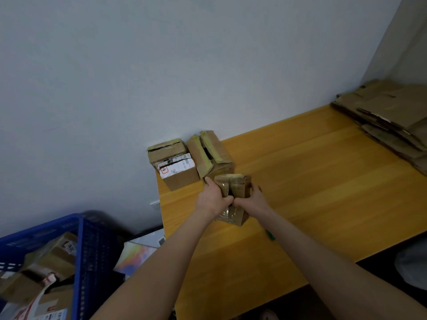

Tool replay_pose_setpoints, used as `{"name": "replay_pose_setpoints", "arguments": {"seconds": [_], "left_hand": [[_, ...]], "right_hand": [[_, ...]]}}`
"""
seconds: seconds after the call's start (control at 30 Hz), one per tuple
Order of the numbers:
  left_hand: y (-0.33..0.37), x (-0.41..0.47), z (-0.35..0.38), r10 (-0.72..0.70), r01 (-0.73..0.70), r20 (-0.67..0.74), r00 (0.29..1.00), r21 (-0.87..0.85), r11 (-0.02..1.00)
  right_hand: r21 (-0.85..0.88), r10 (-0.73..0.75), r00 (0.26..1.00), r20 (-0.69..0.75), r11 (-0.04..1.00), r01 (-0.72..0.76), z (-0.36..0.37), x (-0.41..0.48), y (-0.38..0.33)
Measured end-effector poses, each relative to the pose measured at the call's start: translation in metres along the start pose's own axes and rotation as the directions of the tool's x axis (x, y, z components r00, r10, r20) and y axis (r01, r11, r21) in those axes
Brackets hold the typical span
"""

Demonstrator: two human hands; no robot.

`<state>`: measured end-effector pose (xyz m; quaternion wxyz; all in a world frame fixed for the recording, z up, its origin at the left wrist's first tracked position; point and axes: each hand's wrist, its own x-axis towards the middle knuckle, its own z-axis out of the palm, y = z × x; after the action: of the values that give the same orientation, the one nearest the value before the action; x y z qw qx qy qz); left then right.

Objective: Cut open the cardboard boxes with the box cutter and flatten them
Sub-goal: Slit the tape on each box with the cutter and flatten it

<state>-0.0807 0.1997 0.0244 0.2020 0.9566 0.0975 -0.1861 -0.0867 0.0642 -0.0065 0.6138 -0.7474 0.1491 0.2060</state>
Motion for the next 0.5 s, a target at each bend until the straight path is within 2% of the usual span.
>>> {"name": "replay_pose_setpoints", "arguments": {"seconds": [0.13, 0.3, 0.4, 0.5], "left_hand": [[0.006, -0.006, -0.002, 0.116, -0.115, -0.048, 0.992, 0.018, 0.993], [0.004, -0.007, -0.007, 0.142, -0.143, -0.094, 0.985, -0.005, 0.990], [-0.001, -0.004, -0.012, 0.195, -0.198, -0.035, 0.980, -0.096, 0.976], [-0.008, 0.001, -0.014, 0.186, -0.178, 0.006, 0.983, -0.249, 0.952]], "right_hand": [[0.046, 0.057, 0.998, -0.014, 0.997, -0.056, -0.002, 0.005, -0.002], [0.128, 0.112, 0.992, 0.060, 0.985, -0.119, -0.012, 0.006, 0.001], [0.125, 0.136, 0.984, 0.113, 0.981, -0.150, -0.022, 0.007, 0.004], [0.132, 0.135, 0.980, 0.150, 0.979, -0.155, -0.031, 0.008, 0.001]]}}
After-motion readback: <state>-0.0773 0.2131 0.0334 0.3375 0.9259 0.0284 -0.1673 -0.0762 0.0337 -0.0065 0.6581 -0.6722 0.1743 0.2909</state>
